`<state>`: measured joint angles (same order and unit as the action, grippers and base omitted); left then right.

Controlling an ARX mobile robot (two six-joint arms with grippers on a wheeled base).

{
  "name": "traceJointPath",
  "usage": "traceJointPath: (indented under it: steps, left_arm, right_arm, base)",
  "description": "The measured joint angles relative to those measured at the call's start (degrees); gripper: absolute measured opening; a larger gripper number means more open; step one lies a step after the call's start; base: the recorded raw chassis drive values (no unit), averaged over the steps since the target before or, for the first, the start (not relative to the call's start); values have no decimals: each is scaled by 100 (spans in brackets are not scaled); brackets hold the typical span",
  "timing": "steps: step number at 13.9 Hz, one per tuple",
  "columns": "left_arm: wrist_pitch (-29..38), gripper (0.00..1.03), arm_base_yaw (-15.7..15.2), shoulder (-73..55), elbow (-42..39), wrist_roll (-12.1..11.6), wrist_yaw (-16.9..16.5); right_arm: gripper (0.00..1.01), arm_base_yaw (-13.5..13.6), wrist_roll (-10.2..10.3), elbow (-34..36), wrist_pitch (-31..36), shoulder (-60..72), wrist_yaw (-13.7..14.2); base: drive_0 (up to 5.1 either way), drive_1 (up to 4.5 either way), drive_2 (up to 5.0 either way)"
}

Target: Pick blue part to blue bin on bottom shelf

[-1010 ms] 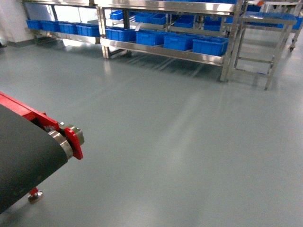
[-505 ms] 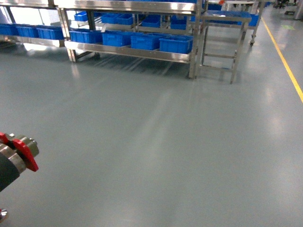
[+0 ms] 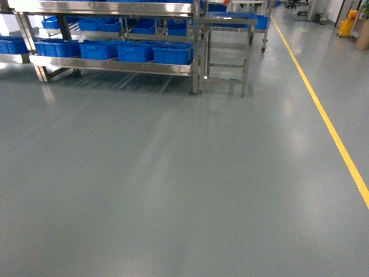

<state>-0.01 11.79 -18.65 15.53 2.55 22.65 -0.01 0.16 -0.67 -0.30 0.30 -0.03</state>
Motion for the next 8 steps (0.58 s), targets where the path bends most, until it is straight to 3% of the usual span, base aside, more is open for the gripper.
traceJointPath:
  steps: [8]
  left_arm:
    - [0, 44, 0, 0, 0, 0, 0]
  right_arm:
    - [98, 0, -2, 0, 0, 0, 0]
  base:
    - [-155, -155, -155]
